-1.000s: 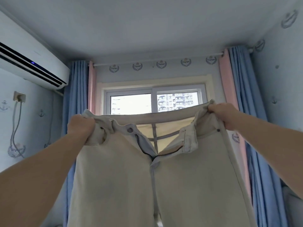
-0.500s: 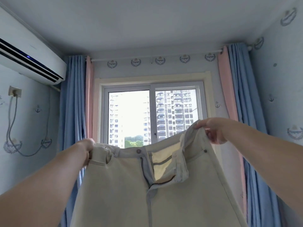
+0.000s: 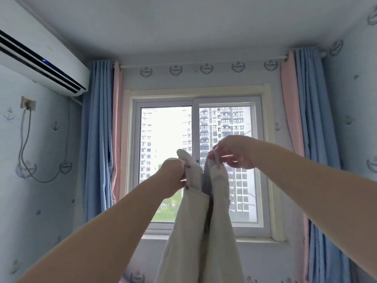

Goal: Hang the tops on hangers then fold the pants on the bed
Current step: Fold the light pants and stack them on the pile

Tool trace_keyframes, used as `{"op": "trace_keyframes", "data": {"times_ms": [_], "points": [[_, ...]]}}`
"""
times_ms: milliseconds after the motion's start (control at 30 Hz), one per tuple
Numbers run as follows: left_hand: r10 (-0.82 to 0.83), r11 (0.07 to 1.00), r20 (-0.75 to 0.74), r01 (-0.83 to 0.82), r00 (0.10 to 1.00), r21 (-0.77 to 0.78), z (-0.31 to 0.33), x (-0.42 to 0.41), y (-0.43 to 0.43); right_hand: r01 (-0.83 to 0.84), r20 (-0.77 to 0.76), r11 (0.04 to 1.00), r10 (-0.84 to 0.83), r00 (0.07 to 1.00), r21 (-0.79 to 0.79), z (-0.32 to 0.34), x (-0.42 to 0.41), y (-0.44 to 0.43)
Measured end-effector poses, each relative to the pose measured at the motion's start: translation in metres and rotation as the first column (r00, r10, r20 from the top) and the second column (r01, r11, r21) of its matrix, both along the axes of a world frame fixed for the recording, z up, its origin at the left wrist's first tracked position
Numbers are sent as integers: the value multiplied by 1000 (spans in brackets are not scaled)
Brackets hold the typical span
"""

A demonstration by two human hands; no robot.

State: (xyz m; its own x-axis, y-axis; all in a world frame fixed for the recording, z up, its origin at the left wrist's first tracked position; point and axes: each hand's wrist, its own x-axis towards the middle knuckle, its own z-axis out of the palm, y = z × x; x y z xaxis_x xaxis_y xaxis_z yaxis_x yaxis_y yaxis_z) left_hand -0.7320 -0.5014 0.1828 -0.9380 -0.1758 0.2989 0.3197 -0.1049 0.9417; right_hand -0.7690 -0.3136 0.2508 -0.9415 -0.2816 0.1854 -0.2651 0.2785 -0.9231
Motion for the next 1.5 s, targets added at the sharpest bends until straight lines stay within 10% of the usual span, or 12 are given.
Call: {"op": "trace_keyframes", "data": {"times_ms": [333,600,733,933,1500], "points": [[-8,926,-143,-47,990,-374,-26,9,45,-67,-194,994,50,980,-84,-2,23,-14],[149,953,-216,-199,965,-230,-26,1,28,91,-438,996,-91,894,-21,-20,10,38],[71,988,-236,-100,969,-115,-15,7,15,8,-92,994,-18,996,-110,-80,-17,62],[-49,999,-188,52,981,11,-13,10,-7,-289,261,914,364,894,-284,-155,-28,44],[292,915,-294,-355,910,-190,11,-2,-118,171,-284,975,-205,937,-141,-33,-1,-35]]}}
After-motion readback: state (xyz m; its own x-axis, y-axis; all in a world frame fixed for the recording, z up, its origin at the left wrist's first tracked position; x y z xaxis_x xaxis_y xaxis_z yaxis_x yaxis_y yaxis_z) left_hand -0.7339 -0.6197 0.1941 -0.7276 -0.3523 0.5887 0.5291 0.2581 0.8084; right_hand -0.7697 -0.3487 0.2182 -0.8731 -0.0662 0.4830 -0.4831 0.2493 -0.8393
